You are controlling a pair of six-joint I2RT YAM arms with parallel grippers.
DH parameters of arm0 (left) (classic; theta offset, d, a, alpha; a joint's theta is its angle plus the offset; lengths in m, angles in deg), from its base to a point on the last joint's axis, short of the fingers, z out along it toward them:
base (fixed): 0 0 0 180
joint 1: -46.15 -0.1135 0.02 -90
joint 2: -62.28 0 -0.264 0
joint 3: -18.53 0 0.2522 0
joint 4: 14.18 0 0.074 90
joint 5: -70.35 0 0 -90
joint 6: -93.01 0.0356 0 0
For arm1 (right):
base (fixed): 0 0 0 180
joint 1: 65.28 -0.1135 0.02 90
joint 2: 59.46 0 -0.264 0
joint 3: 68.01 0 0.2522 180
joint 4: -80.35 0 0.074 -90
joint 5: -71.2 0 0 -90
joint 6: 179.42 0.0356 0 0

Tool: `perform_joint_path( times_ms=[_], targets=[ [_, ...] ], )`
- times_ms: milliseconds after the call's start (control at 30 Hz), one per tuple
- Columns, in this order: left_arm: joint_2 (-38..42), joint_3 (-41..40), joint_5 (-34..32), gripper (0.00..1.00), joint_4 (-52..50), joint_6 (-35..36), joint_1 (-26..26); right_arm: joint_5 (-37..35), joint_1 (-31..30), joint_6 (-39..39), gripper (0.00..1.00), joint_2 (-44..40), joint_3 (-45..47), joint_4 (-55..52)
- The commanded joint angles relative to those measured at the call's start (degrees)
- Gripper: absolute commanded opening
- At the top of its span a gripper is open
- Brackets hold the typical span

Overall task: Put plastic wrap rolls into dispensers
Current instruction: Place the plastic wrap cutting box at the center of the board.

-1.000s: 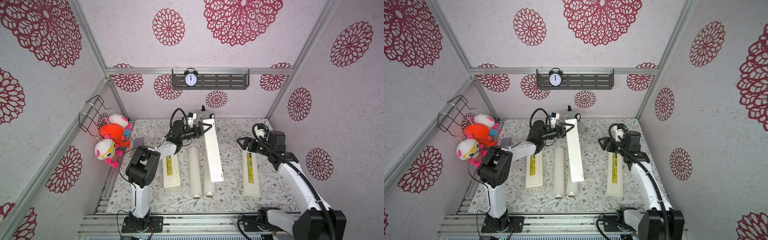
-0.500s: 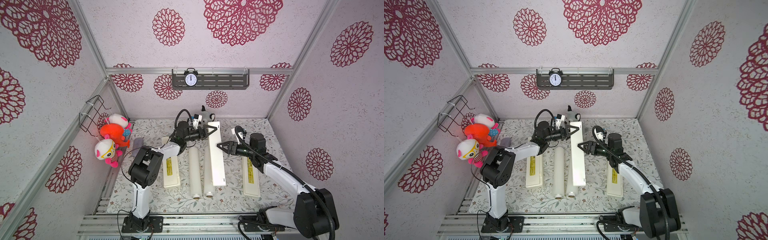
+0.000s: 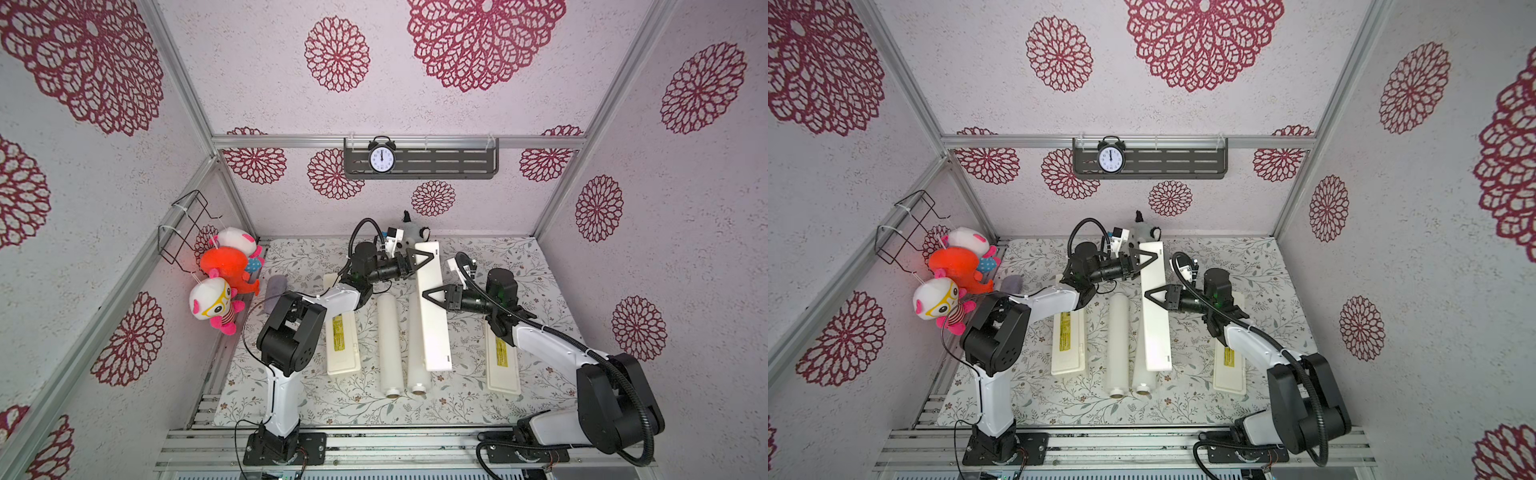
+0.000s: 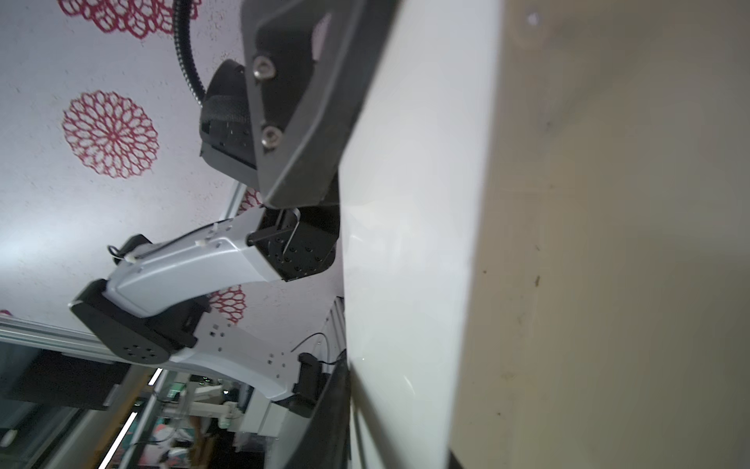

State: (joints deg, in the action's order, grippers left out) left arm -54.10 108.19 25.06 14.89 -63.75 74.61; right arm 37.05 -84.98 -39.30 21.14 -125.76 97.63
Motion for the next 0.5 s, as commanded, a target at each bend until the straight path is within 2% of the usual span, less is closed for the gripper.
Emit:
perform_joint_path(
  times_ms=[0, 67, 200, 467],
  targets=[
    [1.31, -0.95, 1.74, 0.91, 5.77, -1.55, 0.03, 2.36, 0.08, 4.13, 0.08, 1.15, -0.05, 6.99],
    [1.69, -1.53, 2.5, 0.98, 7.07, -1.96, 0.03, 2.58, 0.41, 6.03, 0.0, 1.81, 0.49, 9.18],
    [2.09, -2.23, 3.87, 0.98, 9.12, -2.66, -0.2, 2.73, 1.27, 10.98, 0.0, 2.19, 1.69, 14.96],
    [0.73, -3.66, 3.66, 0.98, 20.42, -10.32, -1.75, 0.97, 4.27, 13.92, 0.0, -0.41, 3.84, 16.61]
  ],
)
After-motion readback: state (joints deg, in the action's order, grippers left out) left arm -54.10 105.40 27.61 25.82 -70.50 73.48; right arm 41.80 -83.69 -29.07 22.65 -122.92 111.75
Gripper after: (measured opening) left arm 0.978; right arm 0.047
